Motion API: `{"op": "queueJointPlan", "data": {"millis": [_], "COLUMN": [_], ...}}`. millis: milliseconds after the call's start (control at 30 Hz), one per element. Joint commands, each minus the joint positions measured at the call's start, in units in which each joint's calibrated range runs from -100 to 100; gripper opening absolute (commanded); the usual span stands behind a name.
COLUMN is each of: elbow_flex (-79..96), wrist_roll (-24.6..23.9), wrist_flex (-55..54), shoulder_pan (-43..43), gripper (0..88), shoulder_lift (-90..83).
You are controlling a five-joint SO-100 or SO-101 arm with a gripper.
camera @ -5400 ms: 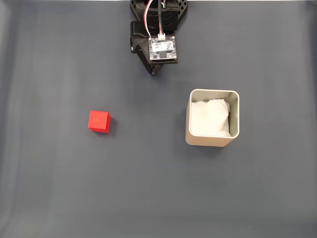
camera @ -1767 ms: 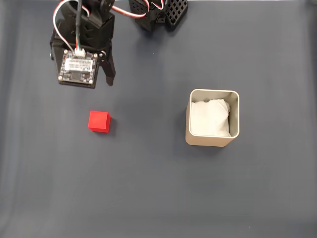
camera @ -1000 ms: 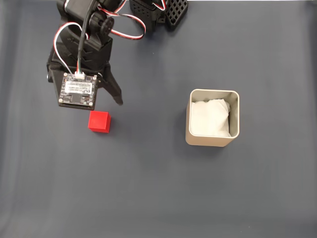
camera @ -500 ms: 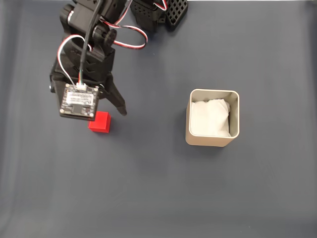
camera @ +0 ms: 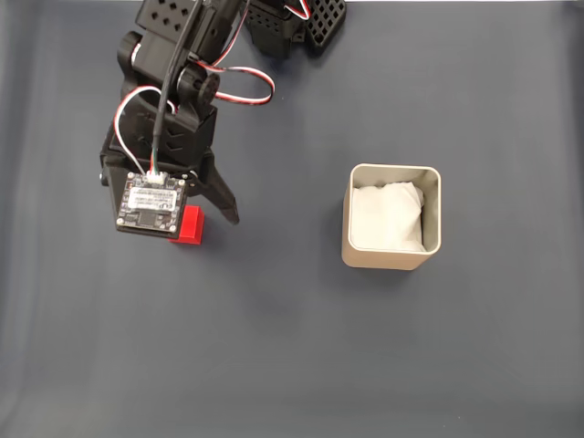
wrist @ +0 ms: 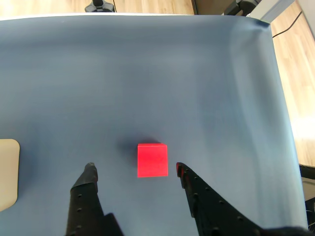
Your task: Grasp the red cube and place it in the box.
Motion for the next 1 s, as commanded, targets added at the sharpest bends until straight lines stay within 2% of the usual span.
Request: {"op": "queueJointPlan", "data": {"millis": [0,967], "elbow_flex": [-0.82,-1.64], "wrist_roll": [-0.49,-1.32], "wrist_flex": [-1.45,-6.77], "shoulder_pan": [-0.31,-1.02], "gripper": [38.8,38.9], "shoulder_lift": [0.3,7.35]}}
